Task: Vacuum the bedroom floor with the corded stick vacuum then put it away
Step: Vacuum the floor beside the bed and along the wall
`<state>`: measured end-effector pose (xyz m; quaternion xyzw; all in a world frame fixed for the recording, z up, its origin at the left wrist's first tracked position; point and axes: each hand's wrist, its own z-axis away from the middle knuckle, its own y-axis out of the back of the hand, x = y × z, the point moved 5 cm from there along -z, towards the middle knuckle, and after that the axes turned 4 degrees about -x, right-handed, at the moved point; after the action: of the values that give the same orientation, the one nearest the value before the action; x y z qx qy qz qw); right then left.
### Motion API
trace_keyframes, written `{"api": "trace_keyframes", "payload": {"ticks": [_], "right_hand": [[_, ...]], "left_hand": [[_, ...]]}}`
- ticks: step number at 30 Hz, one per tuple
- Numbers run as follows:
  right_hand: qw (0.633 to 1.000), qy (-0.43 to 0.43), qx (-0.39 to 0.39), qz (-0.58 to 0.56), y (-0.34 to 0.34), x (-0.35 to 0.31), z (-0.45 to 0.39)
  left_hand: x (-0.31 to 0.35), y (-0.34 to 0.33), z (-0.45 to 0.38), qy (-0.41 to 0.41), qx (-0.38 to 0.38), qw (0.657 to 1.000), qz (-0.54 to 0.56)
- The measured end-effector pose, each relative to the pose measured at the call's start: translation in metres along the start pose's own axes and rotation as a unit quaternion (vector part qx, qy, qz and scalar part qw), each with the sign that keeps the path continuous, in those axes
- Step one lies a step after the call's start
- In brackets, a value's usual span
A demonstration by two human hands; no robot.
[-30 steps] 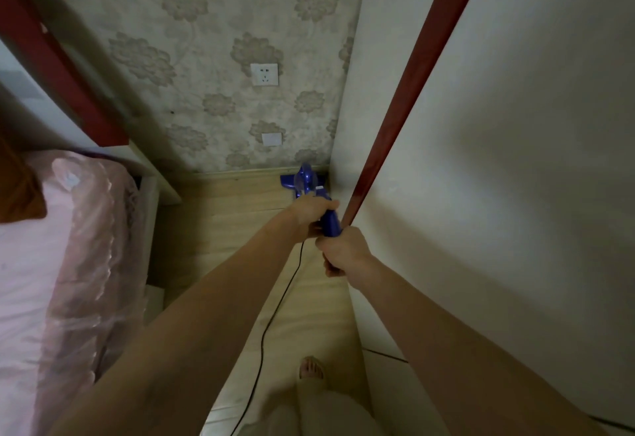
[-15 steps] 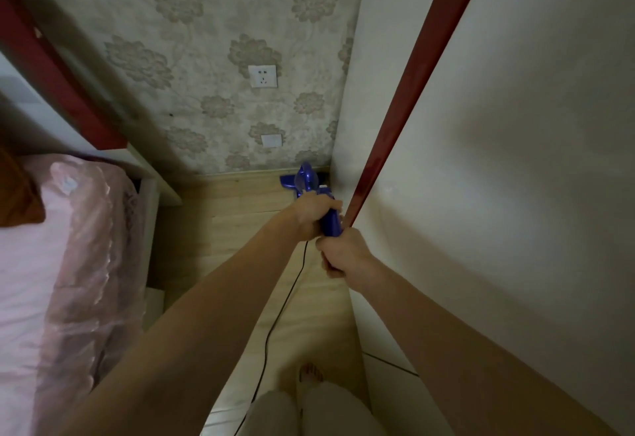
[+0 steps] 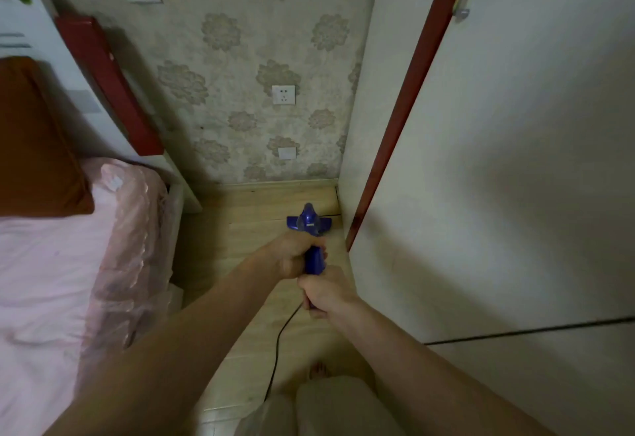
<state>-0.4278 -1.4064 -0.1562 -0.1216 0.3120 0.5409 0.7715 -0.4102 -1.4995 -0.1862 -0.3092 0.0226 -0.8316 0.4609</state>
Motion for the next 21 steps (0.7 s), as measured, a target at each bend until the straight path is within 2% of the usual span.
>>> {"api": "trace_keyframes", "payload": {"ticks": [4, 12, 17, 21], "right_hand": [[1.000, -0.008, -0.004, 0.008, -0.010, 0.035, 0.041], [0.999, 0.018, 0.018, 0.028, -0.005, 0.095, 0.096], [0.997, 0.026, 0.039, -0.064, -0.010, 0.105, 0.101], [0.997, 0.032, 0.061, -0.038, -0.011, 0.099, 0.095]], "left_hand": [[-0.042, -0.004, 0.037, 0.005, -0.016, 1.000, 0.019], [-0.106, -0.020, 0.074, -0.031, -0.067, 0.997, -0.023], [-0.113, -0.012, 0.078, -0.032, -0.109, 0.993, -0.040], [-0.106, -0.005, 0.075, -0.026, -0.108, 0.993, -0.032]]}}
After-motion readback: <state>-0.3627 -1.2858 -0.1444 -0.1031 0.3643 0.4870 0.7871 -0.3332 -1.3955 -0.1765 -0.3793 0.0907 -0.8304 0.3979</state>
